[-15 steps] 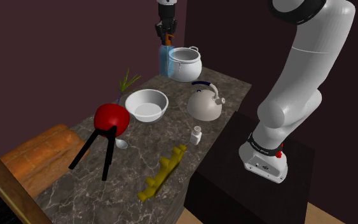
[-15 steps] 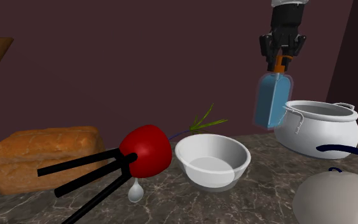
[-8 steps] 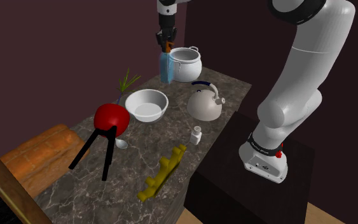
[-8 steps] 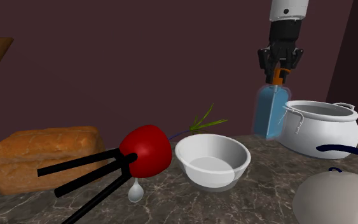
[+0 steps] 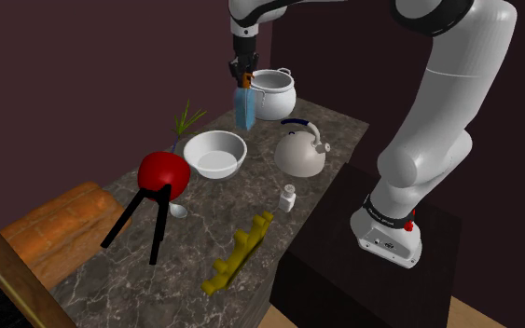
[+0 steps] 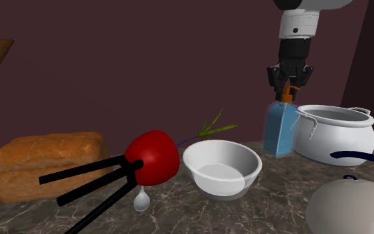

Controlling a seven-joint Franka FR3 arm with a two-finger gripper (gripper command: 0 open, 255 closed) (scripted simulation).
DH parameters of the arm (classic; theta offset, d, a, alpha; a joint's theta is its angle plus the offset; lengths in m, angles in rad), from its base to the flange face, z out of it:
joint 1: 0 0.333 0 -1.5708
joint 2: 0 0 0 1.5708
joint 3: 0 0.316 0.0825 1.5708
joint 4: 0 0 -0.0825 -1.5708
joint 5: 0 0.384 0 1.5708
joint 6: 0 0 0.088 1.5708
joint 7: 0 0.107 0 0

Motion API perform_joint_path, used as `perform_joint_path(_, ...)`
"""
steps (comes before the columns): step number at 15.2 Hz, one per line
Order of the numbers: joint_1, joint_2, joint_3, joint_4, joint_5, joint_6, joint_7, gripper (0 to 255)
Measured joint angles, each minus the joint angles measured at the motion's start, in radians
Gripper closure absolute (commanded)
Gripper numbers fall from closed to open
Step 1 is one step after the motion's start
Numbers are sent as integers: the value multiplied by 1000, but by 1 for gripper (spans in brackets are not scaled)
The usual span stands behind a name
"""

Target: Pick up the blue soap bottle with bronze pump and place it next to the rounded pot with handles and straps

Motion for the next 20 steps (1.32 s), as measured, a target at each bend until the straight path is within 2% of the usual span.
perform_joint_path(7,1,20,-2,-63,-10,81,8,255)
perform_joint_path(13,2,23,-3,-65,-11,86,8,255)
perform_joint_path(14,2,23,-3,-65,-11,86,8,0)
perform_joint_path(20,2,23,-3,-65,-11,86,8,0)
